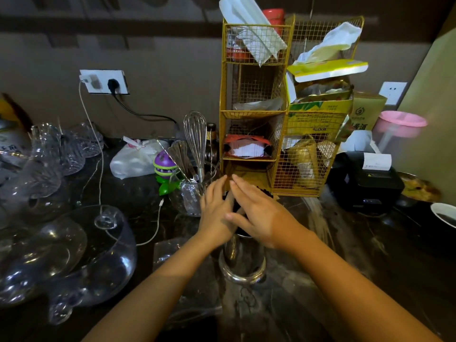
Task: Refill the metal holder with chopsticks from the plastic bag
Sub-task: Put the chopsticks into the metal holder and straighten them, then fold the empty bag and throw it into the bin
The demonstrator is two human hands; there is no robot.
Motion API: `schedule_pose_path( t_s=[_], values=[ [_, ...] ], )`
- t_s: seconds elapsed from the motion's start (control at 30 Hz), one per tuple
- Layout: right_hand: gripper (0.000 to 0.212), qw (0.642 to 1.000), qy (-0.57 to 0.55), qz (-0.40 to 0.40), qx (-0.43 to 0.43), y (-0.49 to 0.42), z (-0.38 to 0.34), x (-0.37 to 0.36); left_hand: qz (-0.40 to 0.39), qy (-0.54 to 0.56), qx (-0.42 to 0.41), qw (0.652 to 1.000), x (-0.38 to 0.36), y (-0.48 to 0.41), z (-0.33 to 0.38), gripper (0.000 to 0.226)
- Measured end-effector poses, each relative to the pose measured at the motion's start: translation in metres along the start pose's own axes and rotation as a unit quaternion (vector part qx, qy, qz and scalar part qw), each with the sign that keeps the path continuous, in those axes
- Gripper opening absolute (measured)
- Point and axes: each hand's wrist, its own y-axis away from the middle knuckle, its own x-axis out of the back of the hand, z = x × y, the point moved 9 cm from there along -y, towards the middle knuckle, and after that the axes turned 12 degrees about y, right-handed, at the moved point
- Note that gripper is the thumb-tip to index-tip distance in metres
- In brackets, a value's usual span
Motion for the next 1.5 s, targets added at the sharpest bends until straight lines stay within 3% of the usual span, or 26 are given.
schedule_pose_path(
  t_s=[0.33, 0.53, 0.67, 0.77, 0.97, 1.07, 1.3, 1.4, 1.5],
  values=[
    [0.073, 0.995, 0.018, -0.090, -0.031, 0.001, 0.007, -0.030, -0.073, -0.009, 0.021, 0.997, -0.016, 0.005, -0.015, 0.075],
    [0.074, 0.998, 0.029, -0.024, -0.048, -0.010, 0.006, -0.003, -0.024, -0.021, -0.013, 0.999, 0.021, 0.008, -0.014, 0.077],
    [0.075, 0.999, 0.022, 0.031, -0.015, -0.014, -0.015, 0.015, 0.030, -0.042, -0.012, 0.999, 0.051, 0.023, -0.022, 0.071],
    [0.075, 0.999, 0.015, 0.035, 0.024, -0.013, -0.039, 0.011, 0.028, -0.047, -0.011, 0.998, 0.060, 0.051, -0.035, 0.078],
    [0.075, 0.994, 0.025, -0.010, 0.103, 0.003, -0.079, -0.048, -0.074, -0.047, 0.070, 0.994, 0.037, 0.127, -0.101, 0.083],
    [0.072, 0.990, 0.026, -0.083, 0.108, 0.013, -0.076, -0.096, -0.141, -0.060, 0.107, 0.982, 0.017, 0.164, -0.137, 0.055],
    [0.064, 0.977, 0.040, -0.185, 0.101, 0.034, -0.048, -0.178, -0.209, -0.101, 0.177, 0.957, -0.006, 0.207, -0.177, 0.065],
    [0.067, 0.972, 0.065, -0.186, 0.126, 0.038, -0.046, -0.193, -0.217, -0.123, 0.207, 0.946, -0.010, 0.209, -0.184, 0.065],
    [0.056, 0.974, 0.067, -0.170, 0.136, 0.035, -0.045, -0.203, -0.222, -0.128, 0.192, 0.947, -0.013, 0.205, -0.184, 0.082]
  ],
)
